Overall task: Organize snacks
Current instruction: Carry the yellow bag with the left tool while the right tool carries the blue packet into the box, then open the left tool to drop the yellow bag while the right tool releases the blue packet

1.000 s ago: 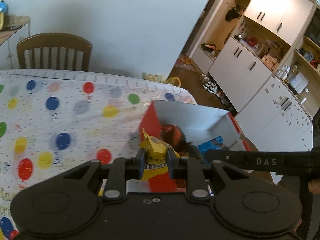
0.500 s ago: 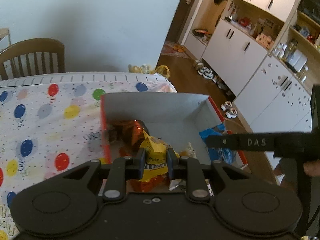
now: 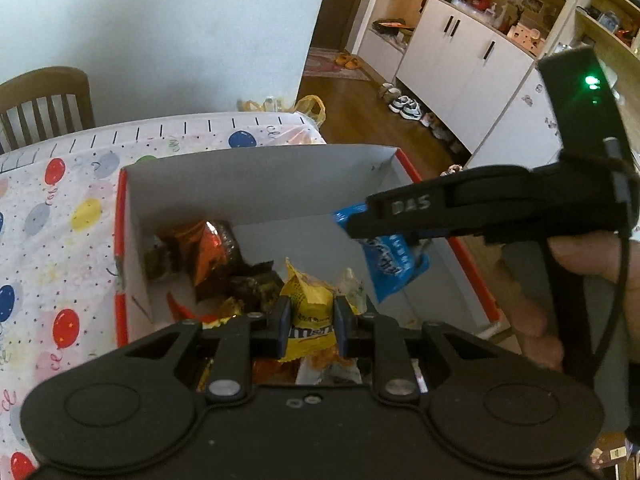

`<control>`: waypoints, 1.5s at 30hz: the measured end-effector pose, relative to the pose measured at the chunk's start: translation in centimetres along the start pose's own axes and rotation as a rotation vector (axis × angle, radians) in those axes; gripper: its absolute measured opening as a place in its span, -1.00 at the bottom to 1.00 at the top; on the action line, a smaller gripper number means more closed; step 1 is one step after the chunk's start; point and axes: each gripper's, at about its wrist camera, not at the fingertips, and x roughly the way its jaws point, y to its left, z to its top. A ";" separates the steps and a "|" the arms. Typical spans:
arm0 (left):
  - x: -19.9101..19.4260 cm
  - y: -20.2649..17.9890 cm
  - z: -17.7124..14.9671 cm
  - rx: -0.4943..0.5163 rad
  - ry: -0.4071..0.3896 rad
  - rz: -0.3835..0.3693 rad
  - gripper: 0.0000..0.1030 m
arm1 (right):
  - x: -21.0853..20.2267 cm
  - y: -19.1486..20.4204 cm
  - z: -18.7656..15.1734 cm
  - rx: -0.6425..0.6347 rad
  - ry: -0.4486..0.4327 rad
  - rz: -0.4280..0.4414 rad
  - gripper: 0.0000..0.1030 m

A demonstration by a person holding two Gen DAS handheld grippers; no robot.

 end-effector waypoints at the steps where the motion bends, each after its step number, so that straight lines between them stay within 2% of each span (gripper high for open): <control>1: 0.4 0.1 0.1 -0.006 0.004 0.003 -0.61 | 0.5 0.1 0.1 -0.007 0.007 -0.003 -0.08; 9: 3.1 -0.1 -0.3 -0.009 0.058 0.023 -0.61 | 2.6 0.6 0.0 -0.039 0.042 0.008 -0.07; 19: 3.8 -0.6 -0.5 0.022 0.069 0.058 -0.59 | 2.7 -0.2 -0.1 -0.029 0.047 0.014 -0.06; 23: 3.9 -1.0 -0.6 0.028 0.069 0.069 -0.50 | 2.1 -0.1 -0.4 -0.053 0.044 0.028 0.11; 28: 3.5 -1.4 -1.0 0.037 0.063 0.075 -0.40 | 0.8 0.2 -1.1 -0.089 0.029 0.038 0.15; 30: 3.2 -1.4 -1.1 0.030 0.057 0.077 -0.24 | 0.2 0.1 -1.3 -0.089 0.020 0.049 0.15; 32: 2.6 -1.5 -1.2 0.030 0.035 0.091 0.26 | -0.6 -0.1 -1.5 -0.087 0.007 0.059 0.18; 33: 2.2 -1.6 -1.2 0.034 0.013 0.104 0.34 | -1.0 -0.1 -1.5 -0.084 -0.001 0.066 0.19; 37: 0.9 -1.9 -1.2 0.044 -0.015 0.108 0.39 | -2.7 -0.3 -2.0 -0.084 -0.035 0.089 0.30; 41: -0.6 -1.8 -1.4 0.051 -0.051 0.118 0.64 | -4.5 -0.5 -2.6 -0.083 -0.061 0.115 0.36; 45: -2.2 -1.9 -1.7 0.057 -0.076 0.113 0.70 | -6.5 -0.3 -3.4 -0.104 -0.104 0.120 0.37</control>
